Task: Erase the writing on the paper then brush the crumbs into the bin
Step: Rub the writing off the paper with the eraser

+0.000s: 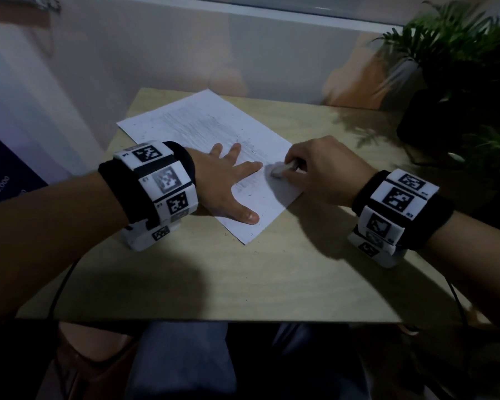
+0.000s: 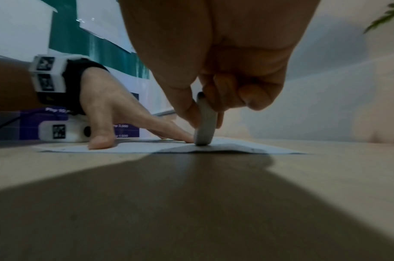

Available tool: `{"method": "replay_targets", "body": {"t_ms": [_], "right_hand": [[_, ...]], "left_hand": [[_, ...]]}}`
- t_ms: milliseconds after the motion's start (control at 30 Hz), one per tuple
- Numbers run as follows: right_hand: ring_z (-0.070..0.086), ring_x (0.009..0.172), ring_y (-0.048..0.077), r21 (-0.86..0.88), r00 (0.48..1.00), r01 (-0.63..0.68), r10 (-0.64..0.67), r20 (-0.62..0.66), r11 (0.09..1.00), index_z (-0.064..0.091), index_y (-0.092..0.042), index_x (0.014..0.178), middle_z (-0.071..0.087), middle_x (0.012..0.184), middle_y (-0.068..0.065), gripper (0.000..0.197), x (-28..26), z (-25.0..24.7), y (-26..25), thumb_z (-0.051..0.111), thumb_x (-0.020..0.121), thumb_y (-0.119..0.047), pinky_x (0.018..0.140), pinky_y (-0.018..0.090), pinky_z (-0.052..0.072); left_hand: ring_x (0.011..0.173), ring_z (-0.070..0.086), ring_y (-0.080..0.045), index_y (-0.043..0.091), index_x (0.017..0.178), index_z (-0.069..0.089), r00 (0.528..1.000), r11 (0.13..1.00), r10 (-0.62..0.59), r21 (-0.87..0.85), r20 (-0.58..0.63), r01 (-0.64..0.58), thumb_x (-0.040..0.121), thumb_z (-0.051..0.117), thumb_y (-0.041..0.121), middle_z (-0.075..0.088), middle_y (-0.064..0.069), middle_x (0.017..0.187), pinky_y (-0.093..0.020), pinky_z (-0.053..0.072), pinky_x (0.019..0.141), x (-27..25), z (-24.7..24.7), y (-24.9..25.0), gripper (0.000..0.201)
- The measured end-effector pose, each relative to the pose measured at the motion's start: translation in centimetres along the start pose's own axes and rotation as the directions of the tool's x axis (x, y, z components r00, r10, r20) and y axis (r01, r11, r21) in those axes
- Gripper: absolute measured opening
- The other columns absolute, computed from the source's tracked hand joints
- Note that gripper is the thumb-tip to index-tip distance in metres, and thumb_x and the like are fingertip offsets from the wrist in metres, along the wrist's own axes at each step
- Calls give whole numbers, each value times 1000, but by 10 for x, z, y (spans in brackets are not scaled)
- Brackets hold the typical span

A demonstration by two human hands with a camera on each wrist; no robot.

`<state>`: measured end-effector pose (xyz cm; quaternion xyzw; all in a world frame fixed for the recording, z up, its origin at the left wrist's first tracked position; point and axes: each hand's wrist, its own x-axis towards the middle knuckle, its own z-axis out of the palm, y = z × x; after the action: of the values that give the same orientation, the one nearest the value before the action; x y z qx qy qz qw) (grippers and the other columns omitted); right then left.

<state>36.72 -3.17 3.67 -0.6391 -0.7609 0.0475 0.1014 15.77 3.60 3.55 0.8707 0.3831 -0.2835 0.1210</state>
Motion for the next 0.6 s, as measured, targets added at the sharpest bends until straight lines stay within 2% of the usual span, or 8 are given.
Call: {"method": "replay_targets", "body": {"t_ms": [67, 167, 300, 367, 433, 500, 600], "right_hand": [[52, 66, 18, 65, 995, 81, -85, 57, 995, 70, -15, 95, 61, 75, -2, 30, -5, -1, -10, 61, 92, -43, 63, 33, 40], [54, 67, 11, 141, 992, 45, -61, 109, 989, 73, -19, 100, 62, 76, -8, 31, -7, -6, -8, 63, 87, -45, 66, 31, 43], [54, 68, 25, 14, 1000, -5, 6, -22, 1000, 69, -15, 86, 60, 72, 1, 34, -3, -2, 2, 62, 91, -48, 61, 35, 38], [54, 68, 24, 23, 998, 62, -62, 1, 998, 68, -15, 89, 61, 74, 2, 38, -7, -1, -8, 56, 89, -51, 62, 35, 41], [54, 67, 16, 105, 991, 111, -118, 60, 988, 70, -19, 94, 62, 75, -3, 37, -13, -4, -14, 56, 85, -52, 64, 32, 42], [56, 69, 18, 125, 993, 75, -85, 77, 989, 72, -17, 98, 62, 76, -3, 31, -11, -6, -10, 61, 86, -44, 66, 33, 43], [57, 72, 27, 65, 1000, 6, -5, -15, 998, 70, -12, 91, 60, 74, 2, 39, -4, -5, 0, 55, 84, -47, 63, 35, 39]], "left_hand": [[155, -17, -36, 47, 155, -23, 1000, 1000, 5, 1, -1, -5, 49, 33, 101, -32, -2, 165, -68, 9, 121, 1, 0, 0, 131], [155, -17, -36, 48, 154, -22, 1000, 1000, 6, -5, 4, -6, 48, 34, 100, -32, -2, 165, -67, 8, 121, 1, 0, 0, 131], [155, -17, -35, 48, 154, -23, 1000, 1000, 1, -1, 3, -1, 48, 33, 101, -32, -2, 165, -67, 9, 121, -1, 0, 0, 131], [155, -17, -36, 47, 155, -23, 1000, 1000, 1, 1, 1, -1, 49, 33, 100, -32, -2, 165, -67, 9, 122, 0, 0, 0, 131], [155, -17, -35, 47, 155, -23, 1000, 1000, 4, 0, 0, -4, 50, 34, 100, -32, -2, 165, -66, 8, 122, 1, 0, 1, 130], [155, -18, -35, 48, 155, -23, 1000, 1000, 5, -4, 0, -5, 49, 34, 100, -32, -1, 165, -66, 8, 122, 1, 0, 0, 131], [155, -16, -36, 47, 155, -22, 1000, 1000, 5, 9, -5, -5, 47, 32, 101, -31, -2, 166, -67, 9, 121, 1, 0, 0, 132]]}}
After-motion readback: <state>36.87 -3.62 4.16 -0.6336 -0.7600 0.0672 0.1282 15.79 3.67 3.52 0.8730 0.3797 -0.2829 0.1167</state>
